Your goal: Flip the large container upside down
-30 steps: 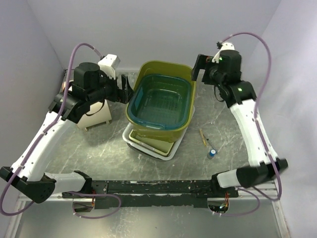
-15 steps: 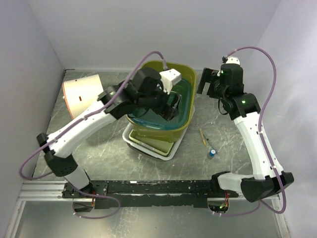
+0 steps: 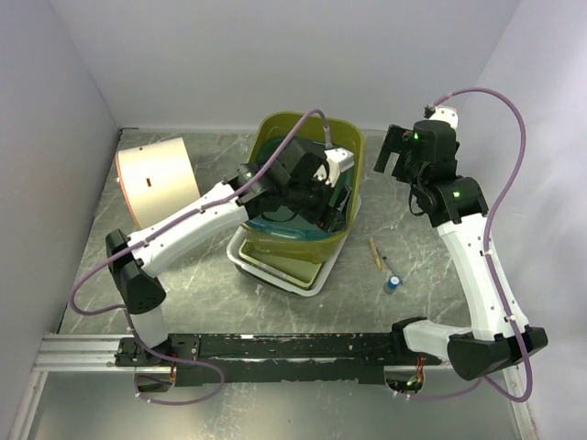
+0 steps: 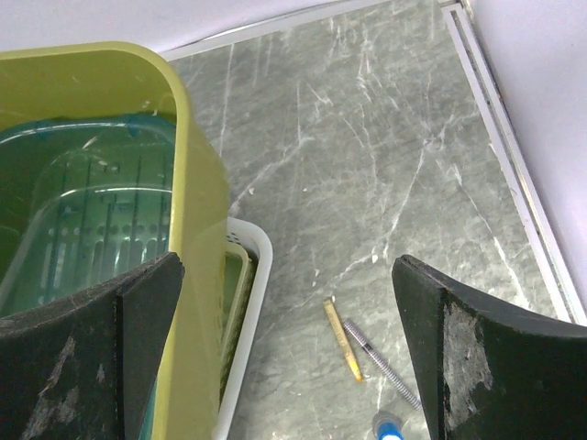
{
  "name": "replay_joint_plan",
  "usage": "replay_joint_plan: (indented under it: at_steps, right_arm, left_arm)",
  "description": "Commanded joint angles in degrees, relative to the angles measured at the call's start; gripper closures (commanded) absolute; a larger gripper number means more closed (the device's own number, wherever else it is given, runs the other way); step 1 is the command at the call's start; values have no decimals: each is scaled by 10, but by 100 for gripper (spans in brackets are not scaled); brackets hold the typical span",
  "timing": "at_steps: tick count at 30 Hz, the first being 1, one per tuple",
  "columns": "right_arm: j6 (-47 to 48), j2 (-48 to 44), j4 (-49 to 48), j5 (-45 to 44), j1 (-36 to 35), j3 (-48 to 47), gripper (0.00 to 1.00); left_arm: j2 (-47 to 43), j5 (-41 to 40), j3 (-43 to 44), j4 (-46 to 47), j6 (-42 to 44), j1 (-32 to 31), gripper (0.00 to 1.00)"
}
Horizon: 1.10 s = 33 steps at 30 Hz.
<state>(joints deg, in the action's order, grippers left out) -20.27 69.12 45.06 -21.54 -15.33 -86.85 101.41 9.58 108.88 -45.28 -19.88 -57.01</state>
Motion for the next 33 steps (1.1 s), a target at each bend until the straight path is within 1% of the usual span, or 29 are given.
replay_joint_plan:
  at_steps: [1,8,13,18,19,20,25,27,28,33]
  right_arm:
    - [4,-13,1,-16,3,10,0]
    - [4,-15,0,-9,2,13,0]
    - [3,-19,2,-12,3,13,0]
    - [1,-22,4,-14,3,16,0]
    - [0,-22,4,-14,3,16,0]
    - [-1,-24,3,-13,3,17,0]
    - [-2,-26,2,-14,3,16,0]
    - [-2,-27,3,-12,3,11,0]
    - [-2,-26,4,-10,3,9,0]
    - [-6,-31,-1,11,3,1,0]
  left_arm:
    - [17,3,-5,18,-20,-7,25]
    - [43,-56,11,-10,-9,-16,45]
    - [62,-108,40,-46,28,-29,44]
    - [76,-153,59,-68,45,-42,46]
    - [78,-158,60,-70,46,-45,49]
    - [80,-162,62,-71,46,-47,53]
    - [78,-171,85,-75,44,-50,84]
    - [69,-168,102,-72,46,-49,92]
    - [63,-169,113,-72,47,-49,93]
    - [10,-189,141,-48,56,-49,93]
